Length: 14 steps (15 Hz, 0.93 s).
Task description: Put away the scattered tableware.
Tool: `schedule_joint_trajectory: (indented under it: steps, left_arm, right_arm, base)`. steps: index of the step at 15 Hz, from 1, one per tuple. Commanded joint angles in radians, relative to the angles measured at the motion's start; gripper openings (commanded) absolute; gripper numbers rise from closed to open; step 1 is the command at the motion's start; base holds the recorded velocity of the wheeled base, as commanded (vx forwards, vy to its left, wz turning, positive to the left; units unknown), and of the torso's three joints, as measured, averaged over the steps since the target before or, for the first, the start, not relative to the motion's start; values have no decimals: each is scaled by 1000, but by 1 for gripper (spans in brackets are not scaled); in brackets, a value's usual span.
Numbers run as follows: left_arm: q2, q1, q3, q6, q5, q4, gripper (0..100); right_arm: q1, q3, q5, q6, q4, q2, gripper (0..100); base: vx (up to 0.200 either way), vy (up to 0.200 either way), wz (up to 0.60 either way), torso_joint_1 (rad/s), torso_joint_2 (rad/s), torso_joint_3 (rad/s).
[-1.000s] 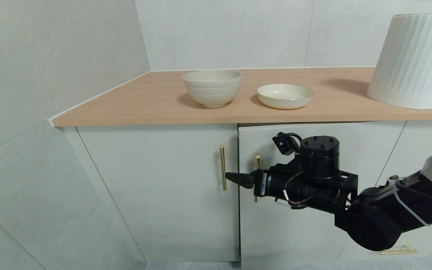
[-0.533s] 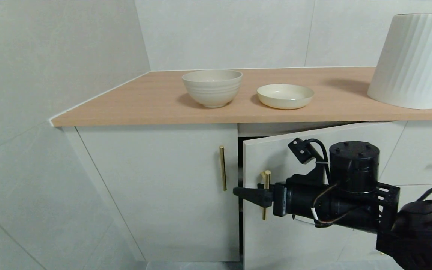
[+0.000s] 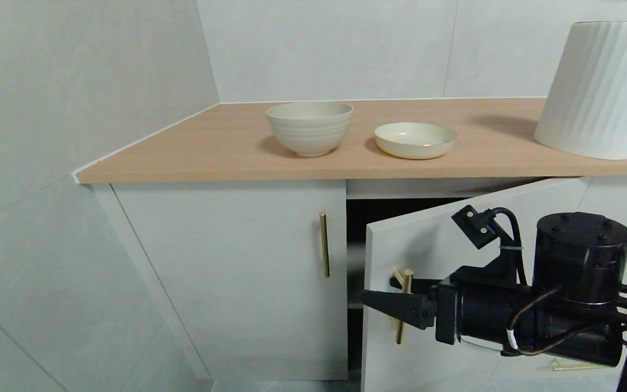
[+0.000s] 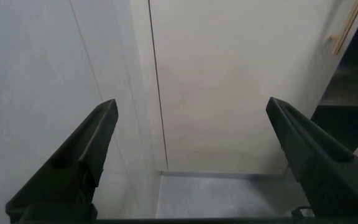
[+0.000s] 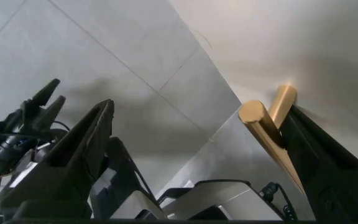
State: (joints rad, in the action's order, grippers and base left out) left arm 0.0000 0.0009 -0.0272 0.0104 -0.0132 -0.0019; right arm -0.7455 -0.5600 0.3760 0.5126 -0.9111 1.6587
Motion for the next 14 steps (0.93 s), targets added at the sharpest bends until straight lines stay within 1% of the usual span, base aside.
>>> schedule_joint_trajectory:
  steps: [1,2,3,4,5,6,7,8,9,10,11,12,13,14]
  left_arm:
    - [3,-1,-83,2,65,16,100]
    - [26,-4,-134,0,130,49,100]
    - [97,-4,-215,0,205,86,100]
    - [184,-4,-284,0,268,102,100]
    - [285,-4,-346,0,337,102,100]
    - [428,-4,-427,0,421,100,100]
    - [537,-4,-484,0,481,100,100]
    - [660,-9,-527,11,532,99,100]
    - [739,-44,-550,26,564,94,100]
    - [822,-130,-577,22,585,89,100]
    - [931,-242,-592,-12,585,65,100]
    - [1006,-280,-592,-43,585,13,100]
    - [1111,-308,-585,-78,587,-92,100]
    - [1201,-325,-580,-102,585,-193,100]
  right_arm:
    - [-6,6,-3,0,4,-13,100]
    - [-6,9,-3,0,3,-14,100]
    - [-11,9,-3,0,4,-13,100]
    - [-17,9,-3,1,4,-10,100]
    - [-20,12,-3,1,4,-10,100]
    - [-25,14,-3,0,4,-10,100]
    - [-28,14,-3,1,4,-10,100]
    - [-29,15,-3,0,4,-10,100]
    - [-34,15,-3,0,4,-11,100]
    - [-35,15,-3,0,4,-11,100]
    - [-35,17,-3,0,3,-11,100]
    - [-38,17,-3,0,4,-11,100]
    - [-43,17,-3,1,4,-11,100]
    - [-44,20,-3,1,4,-11,100]
  base:
    - [0,0,0,0,0,0]
    - [0,0,0,0,0,0]
    - [0,0,0,0,0,0]
    - [0,0,0,0,0,0]
    - [0,0,0,0,0,0]
    - [0,0,0,0,0,0]
    - [0,0,0,0,0,0]
    - [0,0,0,0,0,0]
    - [0,0,0,0,0,0]
    - [0,0,0,0,0,0]
    - [0,0,0,0,0,0]
    - [0,0,0,0,0,0]
    - [0,0,0,0,0,0]
    - [0,0,0,0,0,0]
